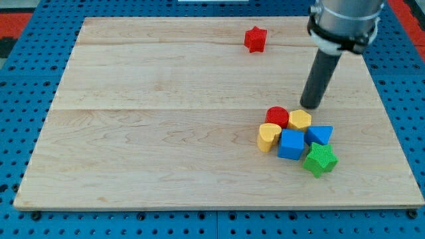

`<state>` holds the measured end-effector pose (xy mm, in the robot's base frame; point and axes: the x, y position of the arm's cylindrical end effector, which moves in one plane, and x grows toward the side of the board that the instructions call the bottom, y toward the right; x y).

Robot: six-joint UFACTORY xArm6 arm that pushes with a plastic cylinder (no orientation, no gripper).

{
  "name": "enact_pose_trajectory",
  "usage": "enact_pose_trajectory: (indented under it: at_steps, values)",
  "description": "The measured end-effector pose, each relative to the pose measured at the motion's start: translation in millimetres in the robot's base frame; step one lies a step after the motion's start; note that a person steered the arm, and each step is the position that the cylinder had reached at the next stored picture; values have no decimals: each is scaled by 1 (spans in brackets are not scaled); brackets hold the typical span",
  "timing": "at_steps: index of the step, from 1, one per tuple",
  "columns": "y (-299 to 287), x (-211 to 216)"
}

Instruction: Move the red star diagonally top left to the red circle

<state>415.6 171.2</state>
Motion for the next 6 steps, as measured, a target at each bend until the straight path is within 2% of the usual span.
enact_pose_trajectory:
  at_steps: [1,2,3,4,5,6]
  values:
    - [45,-81]
    - [59,-114]
    - [56,-128]
    - [-17,-176]
    - [-87,-171]
    - [-112,-93]
